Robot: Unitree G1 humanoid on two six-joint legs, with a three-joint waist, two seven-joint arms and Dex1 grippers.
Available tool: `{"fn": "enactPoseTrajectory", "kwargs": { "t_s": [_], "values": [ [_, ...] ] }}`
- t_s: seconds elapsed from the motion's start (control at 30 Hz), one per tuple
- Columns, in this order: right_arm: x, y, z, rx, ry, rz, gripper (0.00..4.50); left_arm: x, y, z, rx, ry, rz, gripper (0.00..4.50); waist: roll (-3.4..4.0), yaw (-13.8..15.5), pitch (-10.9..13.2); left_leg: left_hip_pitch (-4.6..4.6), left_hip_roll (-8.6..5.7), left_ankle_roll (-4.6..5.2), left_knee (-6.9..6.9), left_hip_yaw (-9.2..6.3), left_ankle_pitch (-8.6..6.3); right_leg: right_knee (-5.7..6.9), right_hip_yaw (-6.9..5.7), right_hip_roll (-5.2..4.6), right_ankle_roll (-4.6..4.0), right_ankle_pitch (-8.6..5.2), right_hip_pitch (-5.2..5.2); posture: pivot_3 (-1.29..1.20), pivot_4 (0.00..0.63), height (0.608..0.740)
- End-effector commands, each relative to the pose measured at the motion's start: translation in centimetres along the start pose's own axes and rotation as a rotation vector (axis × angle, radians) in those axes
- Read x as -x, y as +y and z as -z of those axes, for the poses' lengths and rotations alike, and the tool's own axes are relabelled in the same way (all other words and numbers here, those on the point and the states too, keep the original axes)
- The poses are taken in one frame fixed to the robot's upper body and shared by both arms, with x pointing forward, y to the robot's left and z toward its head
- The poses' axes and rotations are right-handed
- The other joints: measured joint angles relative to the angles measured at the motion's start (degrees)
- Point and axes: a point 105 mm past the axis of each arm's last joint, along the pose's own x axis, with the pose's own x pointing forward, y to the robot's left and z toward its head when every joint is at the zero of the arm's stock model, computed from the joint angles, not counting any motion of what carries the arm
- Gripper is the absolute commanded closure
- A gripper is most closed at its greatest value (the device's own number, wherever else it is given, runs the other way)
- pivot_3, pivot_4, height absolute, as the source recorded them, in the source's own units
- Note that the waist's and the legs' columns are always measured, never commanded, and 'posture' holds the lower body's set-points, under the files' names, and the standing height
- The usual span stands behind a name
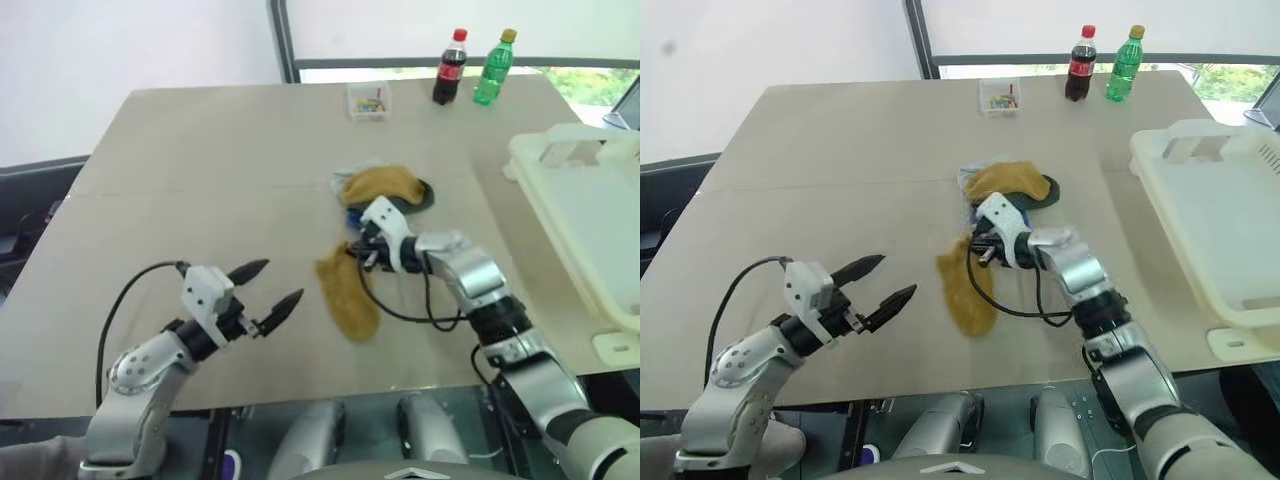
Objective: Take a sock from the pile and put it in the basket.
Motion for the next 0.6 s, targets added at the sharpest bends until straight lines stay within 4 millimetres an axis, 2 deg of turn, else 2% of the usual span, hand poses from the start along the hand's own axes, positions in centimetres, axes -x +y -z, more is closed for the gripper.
{"fn": "enactPoseTrajectory", "kwargs": {
  "t_s": [0.03,0.1,0.33,0.53,0.6],
  "values": [
    [3.8,-1.1,0.4,-0.184,-0.087,0.212,4.49,-1.1,-0.4,0.2,0.027,0.021,0.101,0.00,0.03,0.4,0.0,-0.01,0.00,0.00,-0.01,0.00,0.00,0.00,0.00,-0.01,0.00,0.00,0.00,0.00,0.150,0.740],
    [5.5,-1.6,1.6,-0.298,-0.109,0.337,4.49,-1.8,-0.7,0.5,0.046,0.047,0.166,0.00,0.06,0.6,0.0,-0.04,0.00,0.00,-0.01,-0.06,0.00,0.00,-0.07,0.00,-0.01,-0.01,-0.01,0.00,0.150,0.740],
    [9.1,-2.8,3.6,-0.551,-0.183,0.697,4.49,-3.8,-1.8,0.2,0.121,0.051,0.377,0.00,0.22,0.5,0.0,0.06,0.01,0.00,0.04,0.05,0.00,0.07,0.03,0.01,0.02,0.01,0.00,0.00,0.150,0.740],
    [9.3,-2.5,3.8,-0.615,-0.195,0.744,4.49,-5.9,-1.6,2.1,0.167,0.209,0.430,0.00,0.27,-0.2,0.0,0.05,0.01,-0.16,0.01,0.09,0.11,0.12,0.09,0.03,0.02,0.00,-0.02,0.00,0.150,0.740],
    [9.3,-2.4,3.7,-0.622,-0.198,0.746,4.49,-6.8,-2.1,2.1,0.200,0.219,0.458,0.00,0.27,-0.2,0.0,0.05,0.04,-0.23,-0.01,0.08,0.15,0.13,0.08,0.04,0.01,0.00,-0.04,0.00,0.150,0.740]
  ]
}}
